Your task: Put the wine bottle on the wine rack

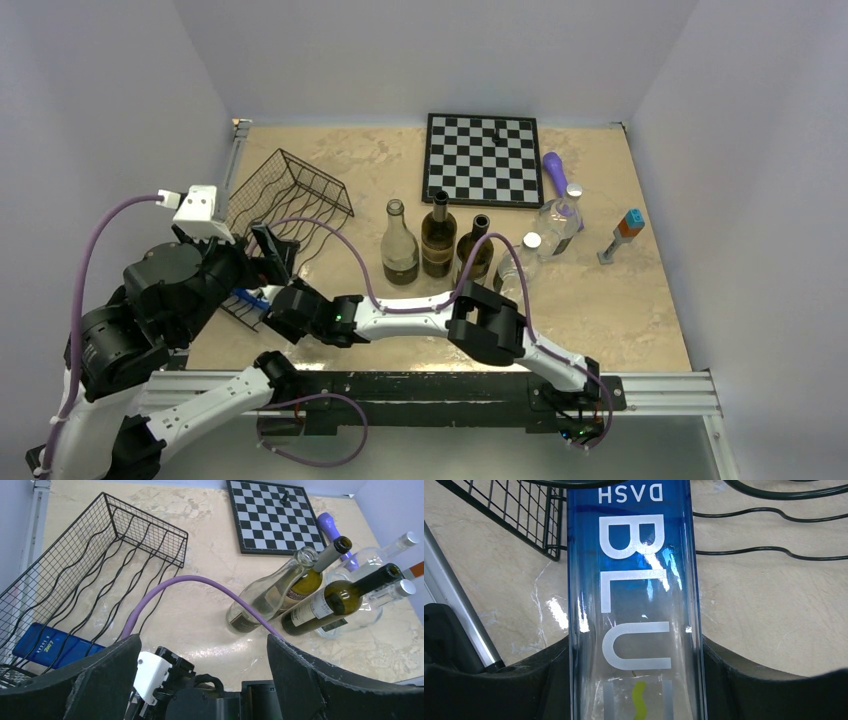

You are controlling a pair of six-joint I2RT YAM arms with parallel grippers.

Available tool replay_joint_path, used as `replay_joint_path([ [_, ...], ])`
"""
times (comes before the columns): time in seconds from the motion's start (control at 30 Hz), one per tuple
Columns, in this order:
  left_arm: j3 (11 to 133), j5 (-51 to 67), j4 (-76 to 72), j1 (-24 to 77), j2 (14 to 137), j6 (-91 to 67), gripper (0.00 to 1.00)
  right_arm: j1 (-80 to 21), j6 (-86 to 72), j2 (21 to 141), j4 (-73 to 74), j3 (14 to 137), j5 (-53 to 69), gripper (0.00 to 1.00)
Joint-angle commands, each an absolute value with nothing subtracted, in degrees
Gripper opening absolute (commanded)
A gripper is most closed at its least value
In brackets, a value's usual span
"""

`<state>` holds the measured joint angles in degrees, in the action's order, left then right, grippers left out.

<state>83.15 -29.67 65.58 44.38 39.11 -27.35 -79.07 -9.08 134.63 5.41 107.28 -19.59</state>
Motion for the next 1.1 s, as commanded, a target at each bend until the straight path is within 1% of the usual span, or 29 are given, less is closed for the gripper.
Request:
replay_joint_path([
  [0.0, 84.73, -26.44, 63.41, 44.56, 37.77, -25.90, 0.99, -78.68, -12.46, 132.47, -2.84, 115.13, -20.16, 0.00],
  [0.23, 83.69, -23.63, 61.84, 44.56, 36.30, -24.03, 0.99, -77.64, -14.00, 133.92, -3.08, 117.38, -17.71, 0.00],
  [0.53, 83.14, -22.41, 61.97, 44.56, 36.11, -23.99, 0.98, -77.08, -12.34, 135.05, -1.82, 119.61, -14.26, 0.04],
  [0.63, 83.16, -22.43, 62.29, 44.56, 36.19, -23.99, 0.98, -77.08, -11.51, 136.09, 0.58, 122.31, -14.21, 0.14],
  [0.73, 83.53, -22.51, 62.78, 44.56, 36.17, -24.00, 0.98, -77.08, -11.06, 137.08, 3.45, 124.51, -12.99, 0.30],
  [0.83, 84.05, -23.33, 63.40, 44.56, 36.07, -24.08, 0.96, -77.08, -9.99, 135.89, 0.92, 121.50, -10.91, 0.41],
  [0.93, 84.13, -24.30, 63.64, 44.56, 35.55, -23.99, 0.96, -77.08, -10.02, 136.72, 2.61, 122.97, -9.06, 0.51],
  [1.07, 84.02, -24.69, 63.84, 44.56, 35.24, -23.99, 0.96, -76.87, -10.28, 137.33, 4.07, 124.58, -7.09, 0.71],
])
